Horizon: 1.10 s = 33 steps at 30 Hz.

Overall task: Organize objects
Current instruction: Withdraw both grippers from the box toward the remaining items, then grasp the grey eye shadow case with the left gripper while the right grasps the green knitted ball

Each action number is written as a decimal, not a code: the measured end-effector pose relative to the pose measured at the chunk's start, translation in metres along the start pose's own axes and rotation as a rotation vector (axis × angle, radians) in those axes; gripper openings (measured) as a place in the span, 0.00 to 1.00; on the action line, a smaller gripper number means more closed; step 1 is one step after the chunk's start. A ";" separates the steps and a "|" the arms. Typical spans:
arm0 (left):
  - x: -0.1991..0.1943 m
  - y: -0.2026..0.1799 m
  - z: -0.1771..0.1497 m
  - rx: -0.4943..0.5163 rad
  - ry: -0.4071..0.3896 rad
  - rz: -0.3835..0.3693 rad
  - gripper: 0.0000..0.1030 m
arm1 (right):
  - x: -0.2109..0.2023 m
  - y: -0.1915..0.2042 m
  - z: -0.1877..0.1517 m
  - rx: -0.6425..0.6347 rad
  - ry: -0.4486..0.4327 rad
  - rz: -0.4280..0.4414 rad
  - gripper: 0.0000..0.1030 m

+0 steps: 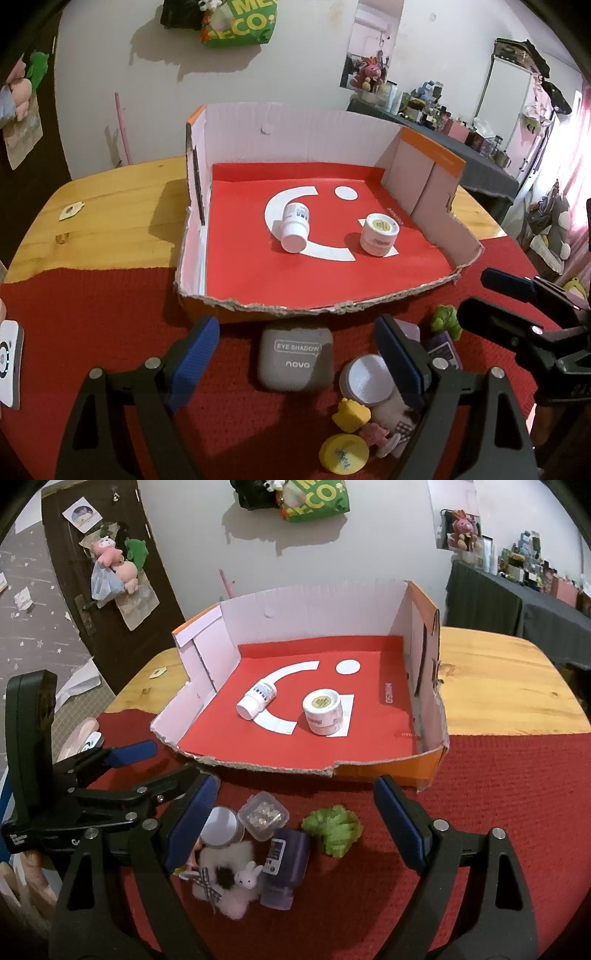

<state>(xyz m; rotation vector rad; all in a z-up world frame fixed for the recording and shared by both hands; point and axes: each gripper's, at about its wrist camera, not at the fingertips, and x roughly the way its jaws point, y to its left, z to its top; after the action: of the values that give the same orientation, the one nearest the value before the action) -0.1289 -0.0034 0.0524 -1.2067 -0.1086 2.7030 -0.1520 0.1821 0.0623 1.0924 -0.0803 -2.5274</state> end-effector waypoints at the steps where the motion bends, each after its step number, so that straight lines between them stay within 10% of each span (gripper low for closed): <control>1: 0.000 0.000 -0.001 -0.001 0.002 0.001 0.85 | 0.000 0.000 -0.001 -0.001 0.003 -0.001 0.85; 11: 0.006 0.007 -0.007 -0.016 0.017 0.024 0.85 | -0.003 -0.007 -0.012 -0.010 0.002 -0.056 0.84; 18: 0.011 0.009 -0.013 -0.007 0.043 0.025 0.74 | 0.008 -0.015 -0.021 -0.004 0.053 -0.072 0.60; 33: 0.024 0.008 -0.017 -0.011 0.072 -0.002 0.64 | 0.020 -0.034 -0.026 0.050 0.081 -0.093 0.50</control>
<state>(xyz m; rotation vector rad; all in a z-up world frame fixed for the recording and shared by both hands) -0.1327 -0.0072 0.0221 -1.3042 -0.1152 2.6570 -0.1572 0.2092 0.0235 1.2440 -0.0730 -2.5718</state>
